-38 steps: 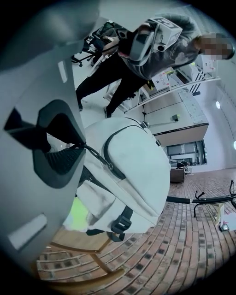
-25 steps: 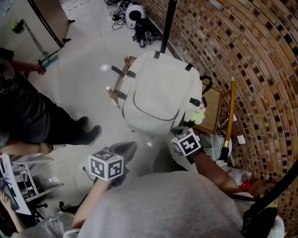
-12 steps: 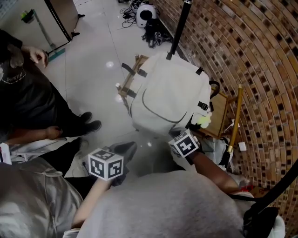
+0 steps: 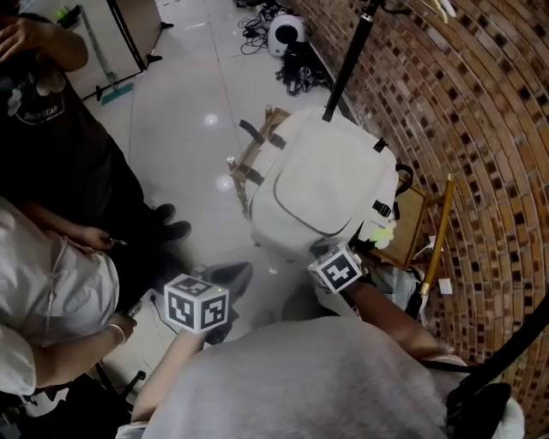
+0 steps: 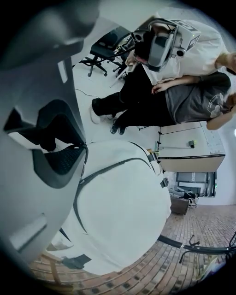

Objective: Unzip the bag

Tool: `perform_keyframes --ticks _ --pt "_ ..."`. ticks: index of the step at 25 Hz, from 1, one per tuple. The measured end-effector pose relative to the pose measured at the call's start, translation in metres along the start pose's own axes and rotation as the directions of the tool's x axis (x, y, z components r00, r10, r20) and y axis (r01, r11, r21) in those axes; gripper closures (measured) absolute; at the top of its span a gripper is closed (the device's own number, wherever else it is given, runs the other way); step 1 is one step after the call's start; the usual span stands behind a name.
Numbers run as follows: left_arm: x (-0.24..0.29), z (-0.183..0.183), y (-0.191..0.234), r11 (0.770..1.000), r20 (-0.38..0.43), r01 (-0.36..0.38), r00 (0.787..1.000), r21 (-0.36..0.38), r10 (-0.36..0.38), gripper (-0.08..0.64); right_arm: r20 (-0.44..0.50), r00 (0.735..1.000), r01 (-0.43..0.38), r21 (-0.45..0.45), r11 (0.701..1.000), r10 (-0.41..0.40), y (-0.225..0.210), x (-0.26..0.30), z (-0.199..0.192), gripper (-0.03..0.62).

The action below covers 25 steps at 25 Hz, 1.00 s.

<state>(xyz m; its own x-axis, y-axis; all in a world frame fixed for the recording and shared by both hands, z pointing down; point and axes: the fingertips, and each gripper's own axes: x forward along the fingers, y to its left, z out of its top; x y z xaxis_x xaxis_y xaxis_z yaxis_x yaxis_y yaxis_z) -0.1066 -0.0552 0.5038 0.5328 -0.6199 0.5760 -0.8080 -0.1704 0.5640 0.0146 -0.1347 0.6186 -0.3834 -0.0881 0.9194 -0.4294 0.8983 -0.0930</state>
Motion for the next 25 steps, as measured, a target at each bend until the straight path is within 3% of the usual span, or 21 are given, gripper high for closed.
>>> perform_keyframes --ticks 25 --pt "-0.012 0.013 0.002 0.999 0.079 -0.049 0.996 -0.019 0.05 0.558 -0.035 0.998 -0.053 -0.169 0.984 0.048 0.009 0.002 0.046 0.561"
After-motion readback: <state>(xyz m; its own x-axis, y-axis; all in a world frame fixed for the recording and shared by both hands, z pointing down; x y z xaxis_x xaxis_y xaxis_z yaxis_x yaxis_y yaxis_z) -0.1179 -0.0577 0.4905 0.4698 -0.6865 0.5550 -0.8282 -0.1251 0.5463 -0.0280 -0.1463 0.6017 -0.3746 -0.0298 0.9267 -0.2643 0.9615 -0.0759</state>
